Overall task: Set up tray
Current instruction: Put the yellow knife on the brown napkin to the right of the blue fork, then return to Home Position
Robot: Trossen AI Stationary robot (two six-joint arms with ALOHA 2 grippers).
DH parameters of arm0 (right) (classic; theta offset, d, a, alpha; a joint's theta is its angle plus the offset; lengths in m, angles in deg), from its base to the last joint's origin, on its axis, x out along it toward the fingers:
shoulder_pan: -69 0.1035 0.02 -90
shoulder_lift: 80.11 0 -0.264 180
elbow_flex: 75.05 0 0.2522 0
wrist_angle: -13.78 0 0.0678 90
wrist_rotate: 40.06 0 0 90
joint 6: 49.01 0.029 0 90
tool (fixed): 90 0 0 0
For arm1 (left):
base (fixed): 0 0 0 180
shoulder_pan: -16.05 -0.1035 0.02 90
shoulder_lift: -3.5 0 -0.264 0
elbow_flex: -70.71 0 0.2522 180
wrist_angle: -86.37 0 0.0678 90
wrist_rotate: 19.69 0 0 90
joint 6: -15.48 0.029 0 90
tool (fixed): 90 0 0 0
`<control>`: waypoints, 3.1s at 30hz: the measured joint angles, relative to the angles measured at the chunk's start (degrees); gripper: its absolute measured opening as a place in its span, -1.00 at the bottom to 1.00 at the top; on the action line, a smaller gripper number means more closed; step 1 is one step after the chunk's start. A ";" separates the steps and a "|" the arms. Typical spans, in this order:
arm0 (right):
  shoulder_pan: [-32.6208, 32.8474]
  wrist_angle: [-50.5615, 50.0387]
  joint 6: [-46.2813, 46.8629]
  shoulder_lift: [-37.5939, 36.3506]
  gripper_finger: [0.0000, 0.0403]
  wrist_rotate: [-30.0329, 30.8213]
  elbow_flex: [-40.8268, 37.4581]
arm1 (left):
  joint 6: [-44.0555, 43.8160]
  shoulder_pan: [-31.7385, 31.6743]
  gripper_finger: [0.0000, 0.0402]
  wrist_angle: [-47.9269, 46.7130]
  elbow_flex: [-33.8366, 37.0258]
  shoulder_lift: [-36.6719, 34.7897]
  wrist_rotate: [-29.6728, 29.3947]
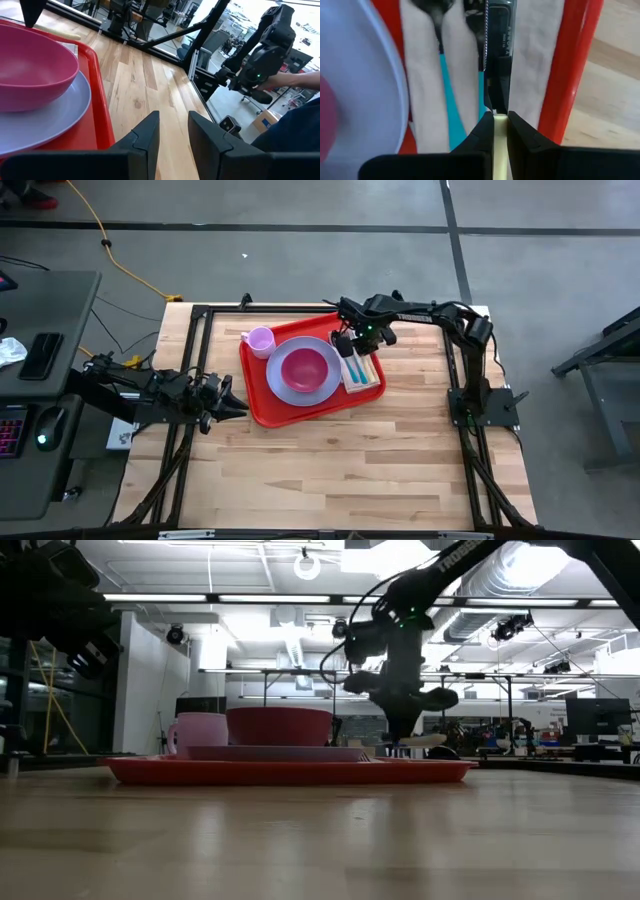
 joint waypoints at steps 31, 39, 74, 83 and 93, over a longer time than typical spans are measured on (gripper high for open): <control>-1.30 2.30 -2.39 6.58 -0.84 1.42 0.07 | -0.15 0.02 -0.33 0.00 0.00 0.00 0.02; -1.96 2.38 -2.42 6.61 -0.60 -0.19 0.07 | -0.11 0.00 -0.33 0.00 -0.02 0.02 0.02; -1.50 -15.07 -21.50 -18.65 -0.53 25.46 12.74 | -1.54 0.02 -0.33 -0.02 -0.02 0.00 0.45; 0.43 -9.92 -22.10 -36.86 -0.53 25.32 0.44 | 0.26 0.02 -0.33 0.37 0.02 0.00 3.23; 0.80 19.21 -19.35 -61.51 -0.53 5.53 -32.63 | 7.34 0.00 -0.33 2.68 0.20 0.02 3.21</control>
